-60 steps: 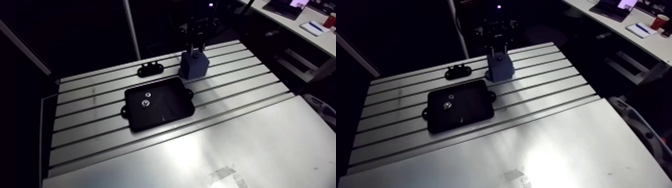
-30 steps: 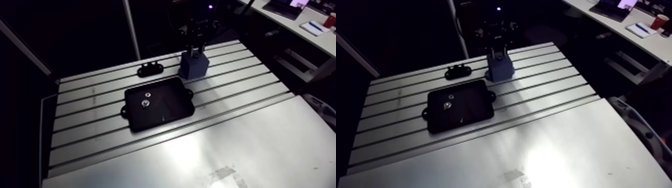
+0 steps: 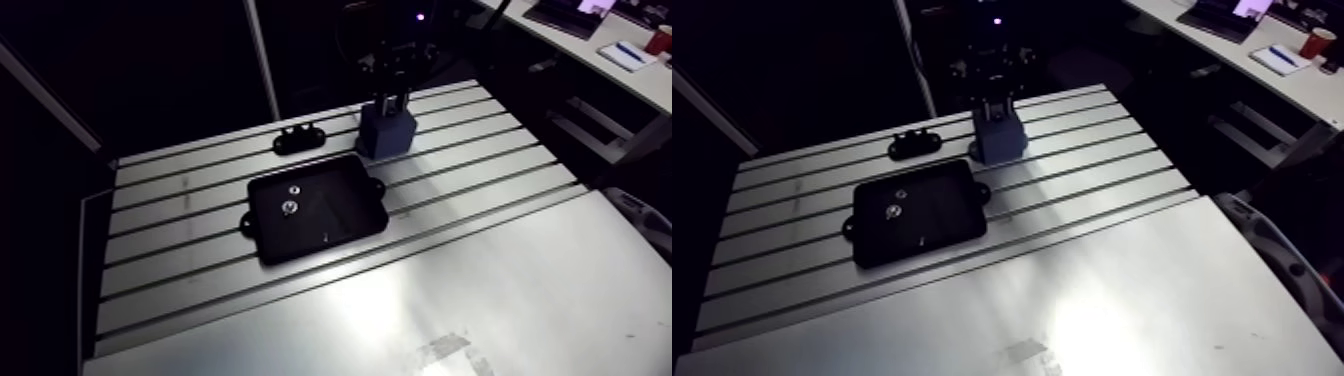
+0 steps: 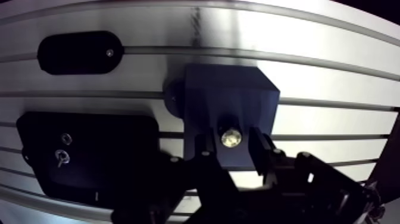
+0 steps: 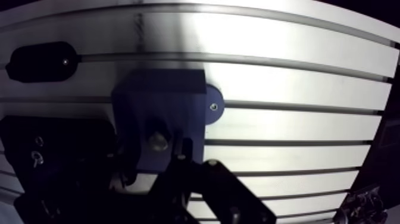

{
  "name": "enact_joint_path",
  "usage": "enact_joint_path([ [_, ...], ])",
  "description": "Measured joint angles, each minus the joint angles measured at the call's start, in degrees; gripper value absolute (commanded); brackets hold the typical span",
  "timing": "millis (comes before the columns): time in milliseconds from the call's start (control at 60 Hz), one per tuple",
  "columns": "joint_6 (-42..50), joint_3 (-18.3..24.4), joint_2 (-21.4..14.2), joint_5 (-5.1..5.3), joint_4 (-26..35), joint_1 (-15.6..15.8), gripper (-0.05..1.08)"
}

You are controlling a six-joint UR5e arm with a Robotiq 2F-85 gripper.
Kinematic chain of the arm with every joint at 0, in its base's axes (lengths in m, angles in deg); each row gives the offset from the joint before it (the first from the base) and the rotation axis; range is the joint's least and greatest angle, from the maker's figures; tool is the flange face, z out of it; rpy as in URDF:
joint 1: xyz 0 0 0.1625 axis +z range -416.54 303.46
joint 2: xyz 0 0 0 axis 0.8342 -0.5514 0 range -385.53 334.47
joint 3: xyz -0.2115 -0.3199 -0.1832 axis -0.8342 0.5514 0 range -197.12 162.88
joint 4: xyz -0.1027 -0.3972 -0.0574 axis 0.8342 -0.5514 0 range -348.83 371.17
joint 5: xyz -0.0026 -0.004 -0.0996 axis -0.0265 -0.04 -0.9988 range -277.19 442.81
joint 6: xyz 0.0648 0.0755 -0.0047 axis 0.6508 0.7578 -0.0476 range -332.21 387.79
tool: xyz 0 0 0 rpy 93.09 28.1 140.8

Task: Pick up the M10 bolt and insert it into the hex recess until seated.

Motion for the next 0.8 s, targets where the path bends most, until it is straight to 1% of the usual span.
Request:
enact_joint_path([
  [800,0.02,0.02,-0.01,-0.1,-0.22,0.19,0.64],
])
